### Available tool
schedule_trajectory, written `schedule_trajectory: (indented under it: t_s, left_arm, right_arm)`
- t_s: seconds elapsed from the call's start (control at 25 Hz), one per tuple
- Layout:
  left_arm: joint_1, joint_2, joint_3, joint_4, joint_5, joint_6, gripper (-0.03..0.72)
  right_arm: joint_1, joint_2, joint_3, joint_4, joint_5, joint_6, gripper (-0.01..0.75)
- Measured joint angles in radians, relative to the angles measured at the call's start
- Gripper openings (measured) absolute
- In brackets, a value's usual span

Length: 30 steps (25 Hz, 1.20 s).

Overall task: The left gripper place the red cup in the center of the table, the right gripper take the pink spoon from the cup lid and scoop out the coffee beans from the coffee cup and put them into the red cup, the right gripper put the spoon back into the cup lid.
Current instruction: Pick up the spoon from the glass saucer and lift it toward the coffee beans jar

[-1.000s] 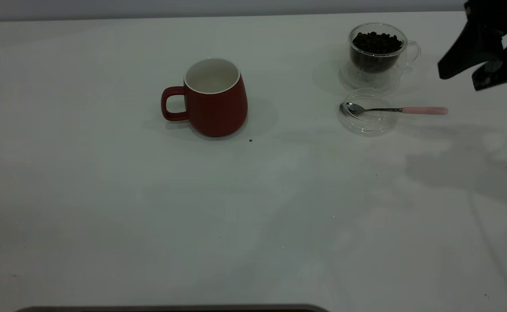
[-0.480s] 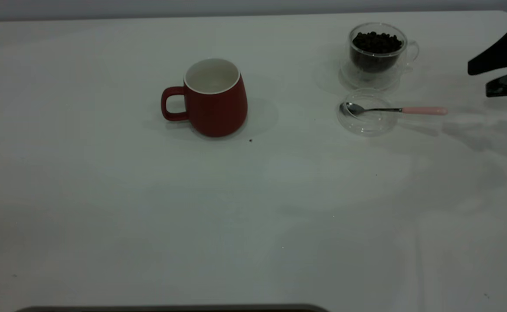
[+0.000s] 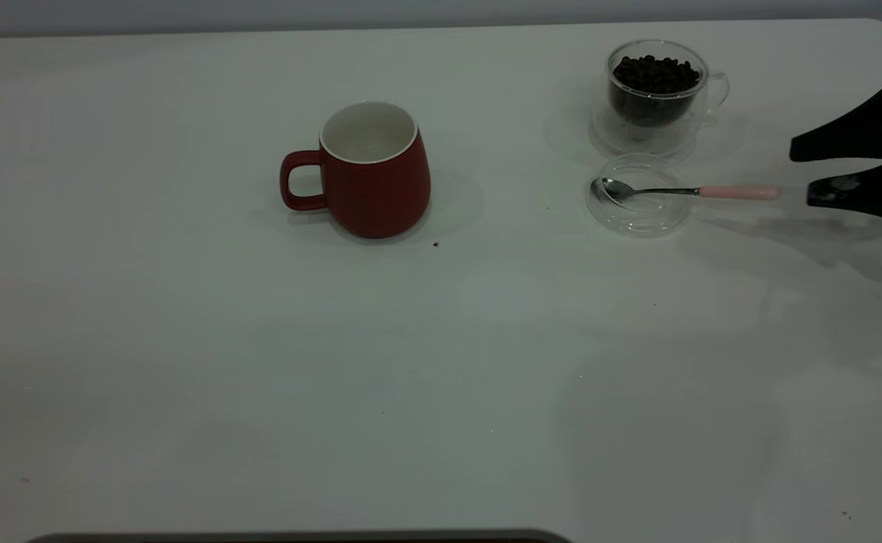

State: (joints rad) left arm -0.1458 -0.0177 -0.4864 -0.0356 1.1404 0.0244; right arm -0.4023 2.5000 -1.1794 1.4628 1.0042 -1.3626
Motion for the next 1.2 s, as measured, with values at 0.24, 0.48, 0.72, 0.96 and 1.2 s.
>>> schedule_trajectory:
  t_s: [0.24, 0.48, 0.72, 0.96, 1.2]
  left_arm:
    - [0.000, 0.000, 0.000, 0.000, 0.000, -0.002, 0.587]
    - [0.000, 0.000, 0.000, 0.000, 0.000, -0.002, 0.587]
    - [0.000, 0.000, 0.000, 0.000, 0.000, -0.002, 0.587]
    - [0.000, 0.000, 0.000, 0.000, 0.000, -0.002, 0.587]
    - [0.000, 0.000, 0.000, 0.000, 0.000, -0.002, 0.587]
  right_arm:
    - [0.019, 0.031, -0.001, 0.023, 0.022, -0.011, 0.547]
    - [0.065, 0.081, -0.001, 0.088, 0.022, -0.029, 0.547]
    - [0.110, 0.085, -0.001, 0.137, 0.022, -0.053, 0.547]
    - [0.118, 0.085, -0.001, 0.170, 0.014, -0.060, 0.526]
    - [0.118, 0.085, -0.001, 0.154, -0.002, -0.062, 0.371]
